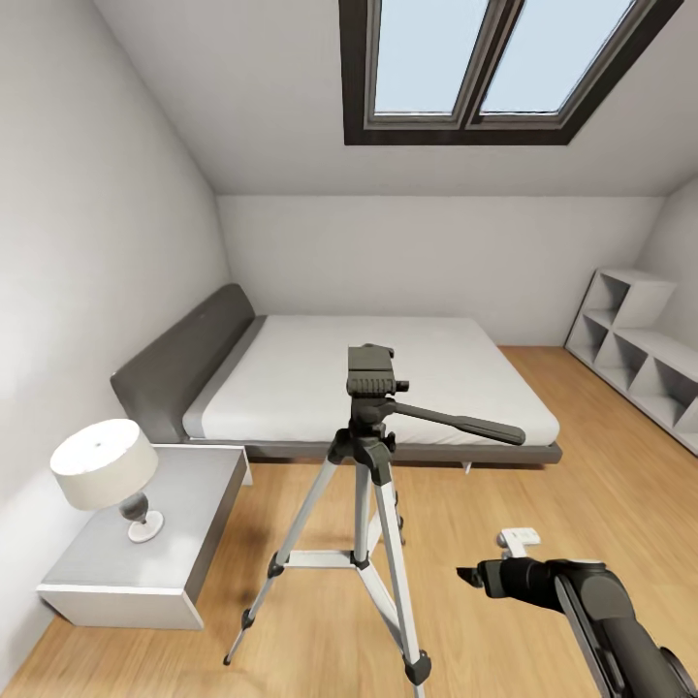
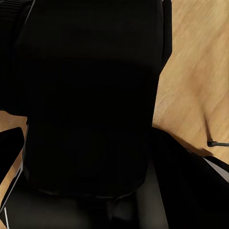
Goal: Attach the digital camera to the camera tripod in the bedroom.
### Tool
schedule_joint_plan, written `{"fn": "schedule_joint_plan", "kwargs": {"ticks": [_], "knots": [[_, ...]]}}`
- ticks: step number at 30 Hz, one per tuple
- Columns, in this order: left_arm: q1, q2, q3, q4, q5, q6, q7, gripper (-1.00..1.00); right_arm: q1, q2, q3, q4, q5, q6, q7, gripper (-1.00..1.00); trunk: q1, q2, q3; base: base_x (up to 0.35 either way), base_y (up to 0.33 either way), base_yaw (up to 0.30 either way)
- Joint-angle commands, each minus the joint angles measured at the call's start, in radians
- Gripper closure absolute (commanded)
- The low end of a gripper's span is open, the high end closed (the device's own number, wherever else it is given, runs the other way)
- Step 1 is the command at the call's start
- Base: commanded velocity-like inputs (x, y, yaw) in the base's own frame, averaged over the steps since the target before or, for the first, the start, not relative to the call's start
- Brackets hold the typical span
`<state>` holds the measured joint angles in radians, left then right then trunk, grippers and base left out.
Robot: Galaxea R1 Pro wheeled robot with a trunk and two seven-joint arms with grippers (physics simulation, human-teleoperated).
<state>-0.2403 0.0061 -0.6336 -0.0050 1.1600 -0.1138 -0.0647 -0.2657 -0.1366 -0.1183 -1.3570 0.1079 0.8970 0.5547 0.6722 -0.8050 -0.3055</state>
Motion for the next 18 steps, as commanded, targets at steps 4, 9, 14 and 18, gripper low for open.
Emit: {"fn": "schedule_joint_plan", "kwargs": {"ticks": [4,9,14,18], "knots": [[-0.001,0.000,-0.008,0.001,0.009,-0.001,-0.004,1.00,-0.001,0.001,0.004,-0.002,0.009,0.003,0.029,-1.00,0.000,-0.001,-0.001,0.000,0.000,0.000],[-0.001,0.000,-0.009,0.000,0.009,-0.002,-0.004,1.00,-0.001,0.001,0.006,-0.002,0.007,0.005,0.048,-1.00,0.000,-0.001,-0.001,0.000,0.000,0.000],[-0.001,0.000,-0.009,0.000,0.009,-0.002,-0.004,1.00,-0.001,0.002,0.003,-0.002,0.012,0.005,0.050,-1.00,0.000,-0.001,-0.001,0.000,0.000,0.000],[-0.001,0.000,-0.009,0.000,0.004,-0.002,-0.004,1.00,-0.001,0.002,-0.006,-0.002,0.012,-0.007,0.051,-1.00,0.000,-0.001,-0.001,0.000,0.000,0.000]]}}
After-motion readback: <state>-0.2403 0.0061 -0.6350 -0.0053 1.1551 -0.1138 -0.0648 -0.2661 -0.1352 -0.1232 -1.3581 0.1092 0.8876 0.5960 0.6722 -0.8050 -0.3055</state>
